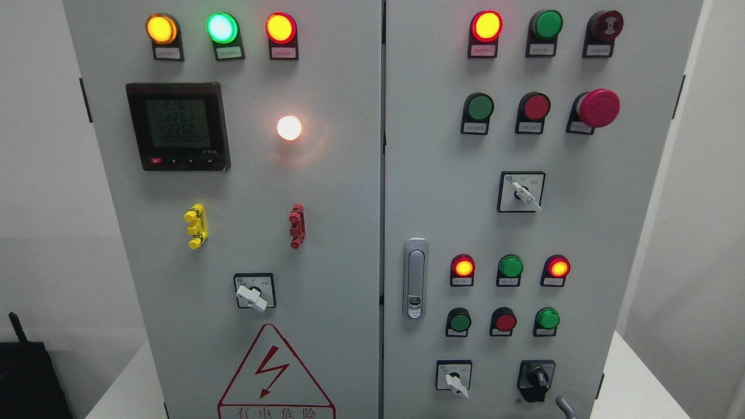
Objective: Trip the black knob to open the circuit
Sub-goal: 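Reach the right hand up to the black rotary knob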
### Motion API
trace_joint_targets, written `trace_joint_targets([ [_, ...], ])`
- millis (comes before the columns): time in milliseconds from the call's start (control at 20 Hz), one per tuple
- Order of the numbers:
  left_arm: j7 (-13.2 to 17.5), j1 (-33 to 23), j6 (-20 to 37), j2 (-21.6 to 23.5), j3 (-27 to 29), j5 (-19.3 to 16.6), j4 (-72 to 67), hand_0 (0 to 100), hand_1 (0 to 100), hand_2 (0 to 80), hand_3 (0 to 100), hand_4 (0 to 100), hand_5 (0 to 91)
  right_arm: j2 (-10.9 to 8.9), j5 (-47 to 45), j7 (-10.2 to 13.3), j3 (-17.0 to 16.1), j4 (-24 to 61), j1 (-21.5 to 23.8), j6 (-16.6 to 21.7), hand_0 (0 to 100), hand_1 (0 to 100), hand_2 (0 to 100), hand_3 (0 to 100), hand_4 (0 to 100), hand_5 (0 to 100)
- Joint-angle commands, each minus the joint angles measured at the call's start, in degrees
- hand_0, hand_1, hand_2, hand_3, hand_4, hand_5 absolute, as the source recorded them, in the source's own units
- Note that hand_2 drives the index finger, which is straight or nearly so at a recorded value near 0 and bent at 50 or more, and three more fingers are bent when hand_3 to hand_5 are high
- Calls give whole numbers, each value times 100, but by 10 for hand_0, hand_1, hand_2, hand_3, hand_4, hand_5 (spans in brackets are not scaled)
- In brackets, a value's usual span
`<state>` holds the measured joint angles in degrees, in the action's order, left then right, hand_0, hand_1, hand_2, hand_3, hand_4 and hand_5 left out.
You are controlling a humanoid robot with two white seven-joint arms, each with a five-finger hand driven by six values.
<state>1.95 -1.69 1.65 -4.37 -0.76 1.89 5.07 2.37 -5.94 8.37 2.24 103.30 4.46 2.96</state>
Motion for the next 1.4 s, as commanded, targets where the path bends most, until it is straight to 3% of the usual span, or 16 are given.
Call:
trace_joint_targets([
  [0,-2,2,-7,-3,5,14,-6,120,389,0,0,0,0,26,5,-11,49,155,-77,55,932,961,0,1000,1000,923],
  [1350,-2,2,-7,-3,5,14,-6,120,389,0,0,0,0,70,49,-11,303,287,-60,73,945,972,0,1000,1000,921],
])
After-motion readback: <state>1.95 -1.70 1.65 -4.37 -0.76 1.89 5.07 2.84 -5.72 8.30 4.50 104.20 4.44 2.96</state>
